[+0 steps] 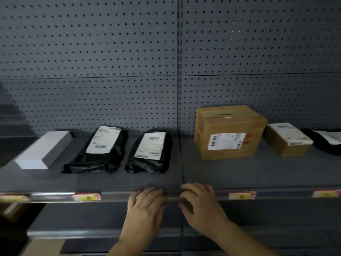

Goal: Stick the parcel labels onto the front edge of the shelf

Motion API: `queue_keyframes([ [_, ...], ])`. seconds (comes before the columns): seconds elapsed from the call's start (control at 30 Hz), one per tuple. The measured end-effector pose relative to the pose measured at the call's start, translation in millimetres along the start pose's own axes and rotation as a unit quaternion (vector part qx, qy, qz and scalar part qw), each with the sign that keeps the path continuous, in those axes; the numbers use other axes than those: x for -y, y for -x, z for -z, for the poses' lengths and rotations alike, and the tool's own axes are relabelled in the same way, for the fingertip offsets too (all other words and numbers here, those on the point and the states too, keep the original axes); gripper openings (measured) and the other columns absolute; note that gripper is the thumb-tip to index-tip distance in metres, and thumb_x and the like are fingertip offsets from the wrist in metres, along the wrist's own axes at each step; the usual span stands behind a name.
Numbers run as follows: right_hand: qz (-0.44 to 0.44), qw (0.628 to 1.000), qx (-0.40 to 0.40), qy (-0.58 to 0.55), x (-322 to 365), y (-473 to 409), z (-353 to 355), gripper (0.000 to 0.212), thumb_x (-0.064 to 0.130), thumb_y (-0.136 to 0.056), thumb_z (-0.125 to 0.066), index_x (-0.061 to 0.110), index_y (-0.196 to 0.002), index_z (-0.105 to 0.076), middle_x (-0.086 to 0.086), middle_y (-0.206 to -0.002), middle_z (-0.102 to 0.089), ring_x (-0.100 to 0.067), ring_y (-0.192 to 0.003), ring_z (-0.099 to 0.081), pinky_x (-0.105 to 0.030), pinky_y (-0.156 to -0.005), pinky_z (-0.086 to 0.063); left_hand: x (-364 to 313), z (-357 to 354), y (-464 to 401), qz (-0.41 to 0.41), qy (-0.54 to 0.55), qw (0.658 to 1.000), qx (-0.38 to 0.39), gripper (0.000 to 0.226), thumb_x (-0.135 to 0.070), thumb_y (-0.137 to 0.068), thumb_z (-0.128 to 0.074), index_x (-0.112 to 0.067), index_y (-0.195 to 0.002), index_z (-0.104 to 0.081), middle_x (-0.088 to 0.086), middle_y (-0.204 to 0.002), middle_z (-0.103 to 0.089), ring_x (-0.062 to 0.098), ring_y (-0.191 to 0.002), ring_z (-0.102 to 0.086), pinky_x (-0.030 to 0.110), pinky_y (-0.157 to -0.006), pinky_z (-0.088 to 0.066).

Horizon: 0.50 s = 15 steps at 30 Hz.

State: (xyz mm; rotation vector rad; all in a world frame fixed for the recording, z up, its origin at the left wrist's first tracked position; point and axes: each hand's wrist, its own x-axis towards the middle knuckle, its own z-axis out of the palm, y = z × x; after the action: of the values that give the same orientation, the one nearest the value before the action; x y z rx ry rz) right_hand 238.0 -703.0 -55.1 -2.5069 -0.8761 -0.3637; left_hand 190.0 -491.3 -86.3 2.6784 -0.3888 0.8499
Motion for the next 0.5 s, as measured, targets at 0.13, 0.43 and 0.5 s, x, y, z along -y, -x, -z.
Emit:
queue_keyframes([
  [0.13, -0.017, 1.000, -0.025, -0.003, 40.8, -16.7, -29.7, 0.015, 0.037, -0.088, -0.060, 0.031, -0.100, -0.065, 0.012, -0.122, -0.056, -0.006, -0.117, -0.044, -0.032, -0.089, -0.032, 56.4, 23.0, 12.9, 0.014, -0.022, 1.000, 0.004, 0.027, -0.032, -0.084, -0.055, -0.029, -0.106, -0.070, -0.012, -0.121, -0.064, 0.014, -0.118, -0.055, 0.044, -0.096, -0.039],
  [0.43, -0.094, 0.991, -0.057, 0.079, 52.1, -25.8, -46.7, 0.008, 0.029, -0.082, -0.072, 0.030, -0.088, -0.068, 0.010, -0.110, -0.064, -0.012, -0.101, -0.056, -0.033, -0.079, -0.036, 93.2, 21.4, 8.3, -0.015, -0.015, 0.999, 0.039, 0.025, -0.037, -0.084, -0.054, -0.031, -0.103, -0.070, -0.010, -0.119, -0.065, 0.017, -0.112, -0.059, 0.043, -0.097, -0.038],
  [0.5, -0.094, 0.989, -0.057, 0.095, 46.8, -25.7, -46.7, 0.005, 0.029, -0.081, -0.071, 0.029, -0.085, -0.068, 0.010, -0.109, -0.065, -0.012, -0.099, -0.057, -0.032, -0.078, -0.037, 91.0, 16.4, 4.6, -0.010, -0.018, 0.999, 0.046, 0.021, -0.039, -0.086, -0.053, -0.033, -0.098, -0.070, -0.011, -0.116, -0.066, 0.016, -0.112, -0.060, 0.042, -0.098, -0.035],
])
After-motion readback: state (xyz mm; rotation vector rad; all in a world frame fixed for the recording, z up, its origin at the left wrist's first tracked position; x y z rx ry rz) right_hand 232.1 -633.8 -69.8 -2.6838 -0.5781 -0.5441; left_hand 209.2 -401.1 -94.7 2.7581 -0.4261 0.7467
